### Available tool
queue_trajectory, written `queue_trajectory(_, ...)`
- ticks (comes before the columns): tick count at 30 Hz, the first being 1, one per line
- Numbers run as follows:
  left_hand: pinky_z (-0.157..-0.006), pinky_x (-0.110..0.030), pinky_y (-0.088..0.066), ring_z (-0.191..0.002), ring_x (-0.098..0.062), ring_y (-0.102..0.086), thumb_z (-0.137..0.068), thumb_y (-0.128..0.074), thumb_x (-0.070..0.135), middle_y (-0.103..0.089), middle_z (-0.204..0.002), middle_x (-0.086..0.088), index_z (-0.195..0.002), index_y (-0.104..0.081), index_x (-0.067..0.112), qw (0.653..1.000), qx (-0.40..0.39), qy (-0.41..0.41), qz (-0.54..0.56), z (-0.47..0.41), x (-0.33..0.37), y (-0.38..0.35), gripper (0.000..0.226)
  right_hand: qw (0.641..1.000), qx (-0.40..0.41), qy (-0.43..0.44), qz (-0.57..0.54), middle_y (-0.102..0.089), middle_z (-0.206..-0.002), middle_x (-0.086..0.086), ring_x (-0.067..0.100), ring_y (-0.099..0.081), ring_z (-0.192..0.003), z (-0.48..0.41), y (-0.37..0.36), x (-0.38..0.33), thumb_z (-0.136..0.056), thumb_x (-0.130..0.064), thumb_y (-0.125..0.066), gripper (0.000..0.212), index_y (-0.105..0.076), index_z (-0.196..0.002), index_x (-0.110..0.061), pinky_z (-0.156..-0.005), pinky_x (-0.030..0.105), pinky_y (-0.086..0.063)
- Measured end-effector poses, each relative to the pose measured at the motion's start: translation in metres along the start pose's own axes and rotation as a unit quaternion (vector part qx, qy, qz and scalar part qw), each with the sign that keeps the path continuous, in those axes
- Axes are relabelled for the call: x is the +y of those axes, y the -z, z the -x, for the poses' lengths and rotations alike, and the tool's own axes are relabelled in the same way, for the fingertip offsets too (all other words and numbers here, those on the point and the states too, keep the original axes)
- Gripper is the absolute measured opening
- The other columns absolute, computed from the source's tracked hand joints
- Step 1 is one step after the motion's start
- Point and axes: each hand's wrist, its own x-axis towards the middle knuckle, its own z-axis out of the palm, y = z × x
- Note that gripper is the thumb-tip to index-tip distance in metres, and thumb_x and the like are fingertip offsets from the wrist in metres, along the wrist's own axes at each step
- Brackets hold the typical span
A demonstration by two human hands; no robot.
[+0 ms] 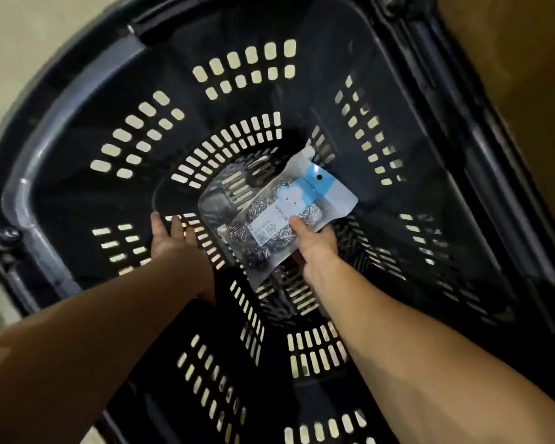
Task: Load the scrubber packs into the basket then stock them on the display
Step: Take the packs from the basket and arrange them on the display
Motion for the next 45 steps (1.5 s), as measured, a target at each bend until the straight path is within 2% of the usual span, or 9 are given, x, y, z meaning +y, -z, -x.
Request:
queue_trajectory(8,-0.118,-0.066,0.0,-0.152,-0.035,-0.008,-0.085,-0.041,0.077,-0.024,-0.163,-0.005,-0.152,-0.032,0.026,0.991,0.104,-0.063,0.063,0.083,-0.015,0.003,0.085,0.992,-0.033,0.125,0.009,-0.059,-0.105,-0.02,0.006,-0.056,-0.106,0.112,0.062,-0.017,-0.094,-0.017,-0.069,0.042,-0.042,-0.123,-0.033,-0.097,0.025,-0.04)
queue_trajectory(19,-0.099,-0.037,-0.044,-0.123,-0.019,-0.053,-0.09,-0.046,0.053,-0.056,-0.131,0.003,-0.133,-0.051,0.029,0.909,0.309,-0.137,0.245,0.321,0.012,0.007,0.05,0.939,-0.025,0.34,0.053,-0.071,-0.114,-0.015,-0.002,-0.067,-0.106,0.354,0.191,-0.062,-0.088,-0.013,-0.075,0.045,-0.053,-0.119,-0.036,-0.093,0.026,-0.056)
queue_trajectory(25,-0.076,-0.042,-0.055,-0.095,-0.033,-0.065,-0.072,-0.07,0.02,-0.065,-0.1,-0.005,-0.1,-0.064,0.02,0.668,0.572,-0.174,0.444,0.491,0.001,0.081,0.028,0.893,0.035,0.447,-0.047,-0.073,-0.103,-0.007,0.012,-0.07,-0.097,0.537,0.308,-0.108,-0.081,-0.015,-0.076,0.035,-0.064,-0.106,-0.037,-0.086,0.033,-0.058)
queue_trajectory(29,-0.077,-0.032,-0.046,-0.084,-0.016,-0.054,-0.079,-0.049,0.034,-0.049,-0.095,0.015,-0.098,-0.054,0.031,0.437,0.697,-0.287,0.49,0.631,0.025,0.135,0.019,0.846,0.098,0.514,-0.106,-0.075,-0.087,0.008,0.007,-0.073,-0.074,0.664,0.406,-0.118,-0.074,0.0,-0.083,0.033,-0.066,-0.096,-0.017,-0.066,0.022,-0.058)
queue_trajectory(32,-0.077,-0.026,-0.039,-0.086,-0.015,-0.054,-0.081,-0.053,0.03,-0.056,-0.093,0.005,-0.095,-0.058,0.024,0.352,0.707,-0.333,0.515,0.736,0.063,0.166,0.016,0.802,0.157,0.551,-0.17,-0.076,-0.102,-0.004,0.008,-0.073,-0.094,0.726,0.489,-0.106,-0.07,-0.035,-0.09,0.053,-0.058,-0.112,-0.033,-0.081,0.024,-0.057)
queue_trajectory(35,-0.079,-0.031,-0.042,-0.087,-0.018,-0.056,-0.083,-0.054,0.033,-0.058,-0.091,0.002,-0.094,-0.058,0.021,0.311,0.709,-0.381,0.505,0.828,0.131,0.177,0.017,0.758,0.182,0.586,-0.221,-0.074,-0.109,-0.02,0.0,-0.069,-0.101,0.77,0.592,-0.079,-0.081,-0.019,-0.076,0.047,-0.054,-0.119,-0.038,-0.083,0.017,-0.055)
queue_trajectory(38,-0.081,-0.042,-0.049,-0.091,-0.022,-0.057,-0.082,-0.05,0.045,-0.056,-0.094,0.003,-0.098,-0.059,0.019,0.357,0.711,-0.418,0.439,0.875,0.214,0.18,0.032,0.727,0.247,0.593,-0.241,-0.075,-0.108,-0.016,0.002,-0.069,-0.103,0.804,0.692,-0.045,-0.088,-0.013,-0.07,0.037,-0.056,-0.117,-0.032,-0.089,0.021,-0.056)
queue_trajectory(42,-0.096,-0.047,-0.049,-0.118,-0.03,-0.057,-0.084,-0.043,0.07,-0.06,-0.126,-0.003,-0.12,-0.065,0.025,0.507,0.74,-0.385,0.217,0.872,0.315,0.174,0.061,0.739,0.328,0.53,-0.256,-0.068,-0.126,-0.002,0.017,-0.064,-0.117,0.802,0.82,0.005,-0.091,-0.038,-0.069,0.041,-0.056,-0.128,-0.025,-0.103,0.042,-0.051)
queue_trajectory(45,-0.115,-0.054,-0.025,-0.147,-0.029,-0.028,-0.083,-0.017,0.084,-0.025,-0.161,0.01,-0.145,-0.041,0.045,0.632,0.683,-0.355,0.093,0.846,0.358,0.166,0.077,0.757,0.352,0.47,-0.288,-0.073,-0.117,-0.003,0.022,-0.068,-0.109,0.782,0.894,0.028,-0.08,-0.065,-0.068,0.048,-0.063,-0.115,-0.032,-0.099,0.054,-0.052)
